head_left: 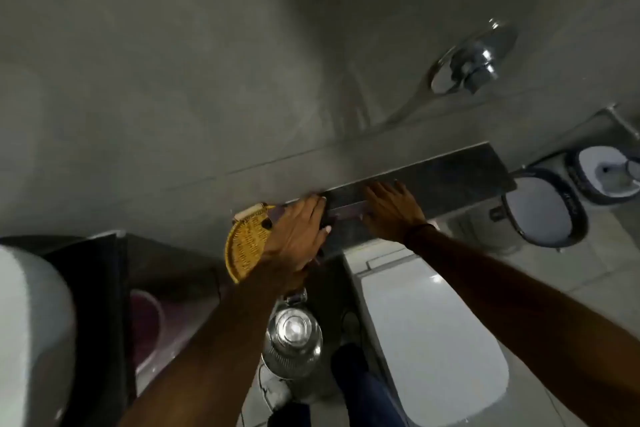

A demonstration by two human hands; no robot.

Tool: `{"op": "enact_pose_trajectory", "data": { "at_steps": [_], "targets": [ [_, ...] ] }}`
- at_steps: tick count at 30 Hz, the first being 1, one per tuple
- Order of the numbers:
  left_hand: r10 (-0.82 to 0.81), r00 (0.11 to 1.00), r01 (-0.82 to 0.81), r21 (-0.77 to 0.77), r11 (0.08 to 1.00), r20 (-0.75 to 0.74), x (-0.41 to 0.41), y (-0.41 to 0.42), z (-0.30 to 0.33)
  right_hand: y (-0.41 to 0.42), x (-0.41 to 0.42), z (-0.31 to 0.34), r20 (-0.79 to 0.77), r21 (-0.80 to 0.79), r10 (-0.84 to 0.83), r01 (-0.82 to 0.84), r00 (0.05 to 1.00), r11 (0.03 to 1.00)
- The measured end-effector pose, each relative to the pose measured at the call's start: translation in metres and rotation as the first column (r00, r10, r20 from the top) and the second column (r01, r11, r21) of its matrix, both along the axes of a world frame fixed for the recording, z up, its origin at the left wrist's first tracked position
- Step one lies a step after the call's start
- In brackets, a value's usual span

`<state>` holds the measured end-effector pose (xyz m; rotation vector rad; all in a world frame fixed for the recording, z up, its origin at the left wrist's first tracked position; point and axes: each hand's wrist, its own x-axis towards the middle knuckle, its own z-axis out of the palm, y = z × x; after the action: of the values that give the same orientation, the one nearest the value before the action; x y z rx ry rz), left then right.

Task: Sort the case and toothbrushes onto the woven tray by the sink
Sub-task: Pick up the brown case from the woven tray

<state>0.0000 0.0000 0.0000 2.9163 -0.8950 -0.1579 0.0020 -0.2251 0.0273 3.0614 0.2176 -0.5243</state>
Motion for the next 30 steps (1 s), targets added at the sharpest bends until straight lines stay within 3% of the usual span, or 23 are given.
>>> {"op": "enact_pose_trajectory", "data": {
  "at_steps": [3,9,11,13,15,17,20,23,25,27,29,30],
  "targets": [
    [0.094,0.983,-0.080,0.090,0.993,-0.161,0.017,-0.032,-0.051,-0.008,0.025,-0.046,-0.094,0.020,0.003,-0.001,0.996,1.000],
    [0.085,0.986,-0.056,0.192,0.980,-0.143,0.041,-0.065,-0.096,-0.020,0.047,-0.090,-0.154,-0.022,0.105,-0.109,0.982,0.994],
    [0.095,0.985,-0.075,0.140,0.987,-0.141,0.044,-0.066,-0.100,-0.025,0.047,-0.091,-0.150,-0.015,0.086,-0.089,0.985,0.996],
    [0.160,0.963,-0.179,-0.070,0.981,-0.217,0.041,-0.062,-0.093,-0.031,0.043,-0.083,-0.143,0.054,0.034,-0.027,0.989,0.998],
    [0.252,0.895,-0.378,-0.326,0.866,-0.369,0.035,-0.056,-0.074,-0.036,0.037,-0.067,-0.113,0.129,-0.026,0.041,0.993,0.991],
    [0.281,0.785,-0.568,-0.459,0.683,-0.553,0.026,-0.048,-0.049,-0.035,0.028,-0.045,-0.073,0.194,-0.061,0.074,0.995,0.978],
    [0.208,0.574,-0.786,-0.460,0.414,-0.792,0.008,-0.031,-0.005,-0.021,0.012,-0.007,-0.049,0.267,-0.103,0.112,0.993,0.957],
    [0.199,0.474,-0.869,-0.418,0.267,-0.858,-0.019,-0.002,0.031,0.006,-0.012,0.028,-0.007,0.373,-0.253,0.237,0.967,0.897],
    [0.172,0.432,-0.898,-0.406,0.167,-0.885,-0.035,0.017,0.052,0.028,-0.031,0.049,-0.017,0.538,-0.467,0.402,0.884,0.741],
    [0.150,0.399,-0.917,-0.390,0.087,-0.905,-0.053,0.037,0.067,0.055,-0.051,0.066,-0.104,0.683,-0.690,0.555,0.717,0.474],
    [0.108,0.372,-0.928,-0.371,0.034,-0.922,-0.069,0.055,0.079,0.085,-0.066,0.083,-0.431,0.705,-0.762,0.707,0.483,0.049],
    [0.077,0.371,-0.929,-0.370,0.019,-0.926,-0.075,0.064,0.086,0.101,-0.072,0.091,-0.636,0.650,-0.661,0.739,0.398,-0.179]
  ]
}}
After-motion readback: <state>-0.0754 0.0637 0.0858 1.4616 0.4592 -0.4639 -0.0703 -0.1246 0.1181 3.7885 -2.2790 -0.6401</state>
